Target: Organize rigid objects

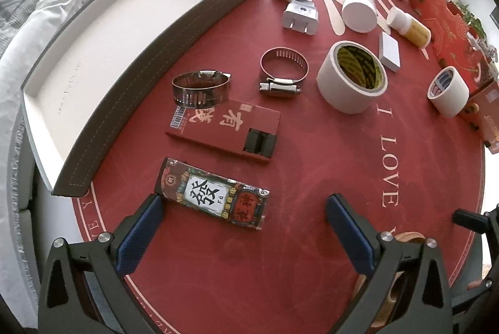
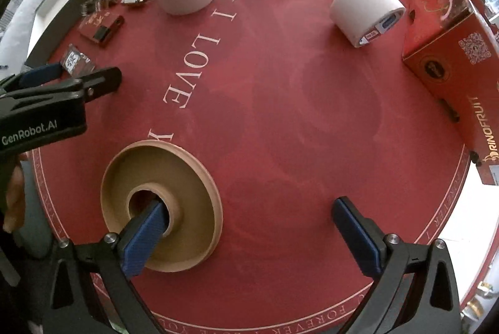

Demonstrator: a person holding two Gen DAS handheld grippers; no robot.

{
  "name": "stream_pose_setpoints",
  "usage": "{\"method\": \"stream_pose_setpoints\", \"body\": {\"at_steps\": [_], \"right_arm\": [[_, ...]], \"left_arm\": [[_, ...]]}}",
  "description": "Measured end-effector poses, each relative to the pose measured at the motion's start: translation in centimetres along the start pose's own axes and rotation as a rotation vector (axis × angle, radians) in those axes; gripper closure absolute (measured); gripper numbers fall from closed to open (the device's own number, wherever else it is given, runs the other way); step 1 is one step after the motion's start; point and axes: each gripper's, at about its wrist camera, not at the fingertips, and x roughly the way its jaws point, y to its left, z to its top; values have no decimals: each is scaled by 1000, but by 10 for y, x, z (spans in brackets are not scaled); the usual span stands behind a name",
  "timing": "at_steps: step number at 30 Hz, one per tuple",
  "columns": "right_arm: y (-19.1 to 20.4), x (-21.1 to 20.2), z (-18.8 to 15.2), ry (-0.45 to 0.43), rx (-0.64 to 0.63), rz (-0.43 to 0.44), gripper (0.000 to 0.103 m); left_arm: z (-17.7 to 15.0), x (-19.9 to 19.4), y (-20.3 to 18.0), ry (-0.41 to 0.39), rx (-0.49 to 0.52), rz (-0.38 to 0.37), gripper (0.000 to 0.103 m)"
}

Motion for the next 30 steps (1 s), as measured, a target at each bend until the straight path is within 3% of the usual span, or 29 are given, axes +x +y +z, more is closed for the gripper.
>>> {"method": "stream_pose_setpoints", "body": {"at_steps": [4, 6, 7, 8, 10, 12, 14, 15, 21, 27, 30], "right_arm": [[-15, -5, 4, 30, -2, -4, 0], [-21, 3, 1, 36, 7, 0, 1], [-18, 1, 0, 24, 0, -2, 7], [-16, -1, -2, 12, -8, 0, 10], [-8, -7, -4, -1, -39, 4, 30], [0, -11, -6, -7, -70, 8, 45], [5, -14, -6, -11, -80, 10, 62], [6, -16, -6, -13, -83, 8, 70], [-4, -20, -9, -30, -9, 52, 70], [-25, -29, -17, -49, 87, 120, 70], [-31, -34, -20, -49, 106, 146, 70]], "left_arm": [[-3, -5, -2, 1, 7, -5, 1], [-5, -9, -5, 8, 19, -7, 11], [-6, -10, -6, 8, 29, -7, 14], [-7, -14, -9, 7, 45, -12, 24], [-9, -19, -12, 3, 65, -17, 42], [-11, -24, -10, 3, 67, -21, 84], [-12, -24, -4, 22, 39, -51, 98], [-13, -25, 1, 27, 12, -83, 101], [-22, -31, 29, 33, -84, -159, 102], [-24, -45, 42, -4, -96, -165, 102], [-21, -47, 37, -29, -18, -104, 96]]}}
